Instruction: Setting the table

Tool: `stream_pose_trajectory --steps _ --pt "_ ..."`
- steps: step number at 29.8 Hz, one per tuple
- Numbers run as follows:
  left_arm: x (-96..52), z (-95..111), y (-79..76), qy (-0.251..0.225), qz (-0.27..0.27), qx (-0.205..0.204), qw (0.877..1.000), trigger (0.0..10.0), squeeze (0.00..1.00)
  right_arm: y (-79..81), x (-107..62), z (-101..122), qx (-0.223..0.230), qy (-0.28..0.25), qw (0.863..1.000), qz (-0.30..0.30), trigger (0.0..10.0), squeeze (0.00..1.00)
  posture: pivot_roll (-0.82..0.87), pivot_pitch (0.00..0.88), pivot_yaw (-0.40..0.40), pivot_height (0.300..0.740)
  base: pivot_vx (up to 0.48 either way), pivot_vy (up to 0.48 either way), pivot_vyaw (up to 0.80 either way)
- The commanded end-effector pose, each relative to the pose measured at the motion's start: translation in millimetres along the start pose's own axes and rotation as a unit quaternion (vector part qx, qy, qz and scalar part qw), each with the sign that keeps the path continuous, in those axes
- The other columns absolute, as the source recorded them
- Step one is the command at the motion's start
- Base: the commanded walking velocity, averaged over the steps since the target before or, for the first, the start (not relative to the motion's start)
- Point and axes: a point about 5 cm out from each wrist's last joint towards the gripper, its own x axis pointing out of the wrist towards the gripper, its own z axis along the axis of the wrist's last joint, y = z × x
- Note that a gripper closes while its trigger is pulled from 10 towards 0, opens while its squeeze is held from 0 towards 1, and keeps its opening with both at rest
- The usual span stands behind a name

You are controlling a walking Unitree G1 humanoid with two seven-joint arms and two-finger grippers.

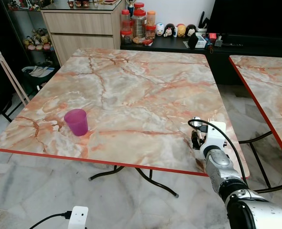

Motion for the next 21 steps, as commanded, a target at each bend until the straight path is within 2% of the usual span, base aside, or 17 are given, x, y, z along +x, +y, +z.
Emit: stream_pose_trajectory --steps 1,21 --pt "-0.8 -3.3 2.7 0.002 0.0 0.007 1.0 10.0 0.0 -3.4 -0.2 -2.6 -0.001 0.01 1.0 -0.002 10.0 0.0 0.0 0.008 -0.01 0.74 0.0 0.0 0.0" --pt "-1.1 -3.8 6.2 0.003 0.009 -0.001 1.0 10.0 0.0 0.2 1.8 2.2 -0.001 0.017 1.0 0.008 10.0 0.0 0.01 0.016 -0.019 0.74 0.0 0.0 0.0"
